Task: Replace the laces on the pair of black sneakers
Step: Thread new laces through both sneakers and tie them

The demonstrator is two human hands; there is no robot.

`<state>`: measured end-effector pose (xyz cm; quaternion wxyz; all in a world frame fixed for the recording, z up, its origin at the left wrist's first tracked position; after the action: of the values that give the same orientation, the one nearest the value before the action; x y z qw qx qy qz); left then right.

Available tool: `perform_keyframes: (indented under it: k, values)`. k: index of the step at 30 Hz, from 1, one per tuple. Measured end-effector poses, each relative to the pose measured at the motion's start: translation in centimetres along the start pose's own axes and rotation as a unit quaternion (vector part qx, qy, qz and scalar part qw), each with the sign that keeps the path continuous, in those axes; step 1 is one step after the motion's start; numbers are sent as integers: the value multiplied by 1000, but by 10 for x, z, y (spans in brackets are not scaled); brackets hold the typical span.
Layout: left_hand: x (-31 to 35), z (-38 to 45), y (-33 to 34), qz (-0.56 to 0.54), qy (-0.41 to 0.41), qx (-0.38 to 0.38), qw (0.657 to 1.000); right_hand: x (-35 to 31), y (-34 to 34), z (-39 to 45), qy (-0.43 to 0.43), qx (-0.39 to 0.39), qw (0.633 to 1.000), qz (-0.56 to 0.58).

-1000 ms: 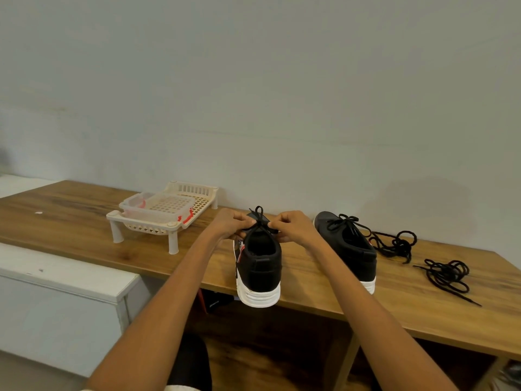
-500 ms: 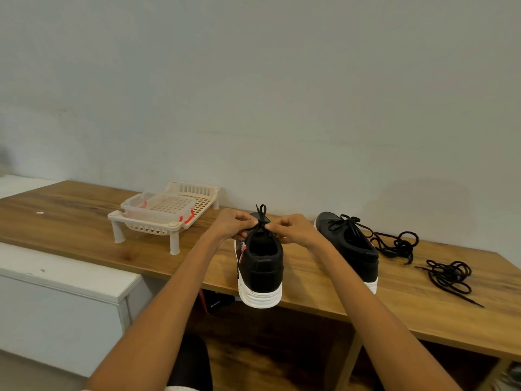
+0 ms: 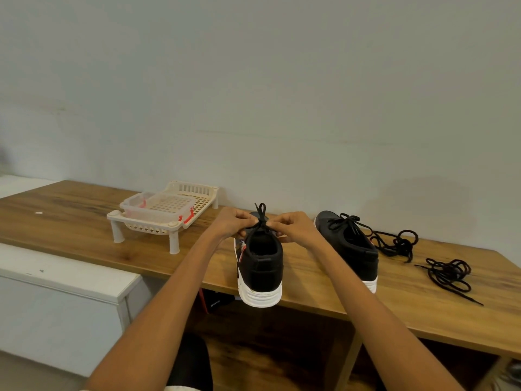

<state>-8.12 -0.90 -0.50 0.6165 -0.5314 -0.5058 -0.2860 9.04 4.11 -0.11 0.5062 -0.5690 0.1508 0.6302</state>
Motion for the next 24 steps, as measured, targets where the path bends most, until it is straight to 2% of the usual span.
perform_keyframes:
  k: [4, 7, 15, 20, 24]
  values:
    - [0, 0, 0, -1, -2, -2, 1000, -2, 2, -1, 3, 39, 999, -9]
    - [1, 0, -1, 1, 2, 1, 1000, -5, 5, 0, 11, 39, 999, -23]
    - [2, -1, -1, 17, 13, 3, 1000, -12, 11, 7, -7, 20, 981, -191]
    - [2, 1, 1, 13, -13, 3, 1000, -13, 10, 8, 16, 34, 984, -174]
    - [3, 0, 0, 10, -16, -3, 1000, -12, 11, 7, 3, 36, 978, -206]
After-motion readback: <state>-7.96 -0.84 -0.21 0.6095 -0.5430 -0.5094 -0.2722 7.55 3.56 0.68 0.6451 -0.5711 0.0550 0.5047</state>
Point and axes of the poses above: each hand's wrist, its own z-axis towards the middle knuckle, its own y-axis out of the palm, x = y × z, the point moved 2 cm from there along z, towards the middle knuckle, and after that the axes turned 10 degrees about -y, right-handed, at the moved point
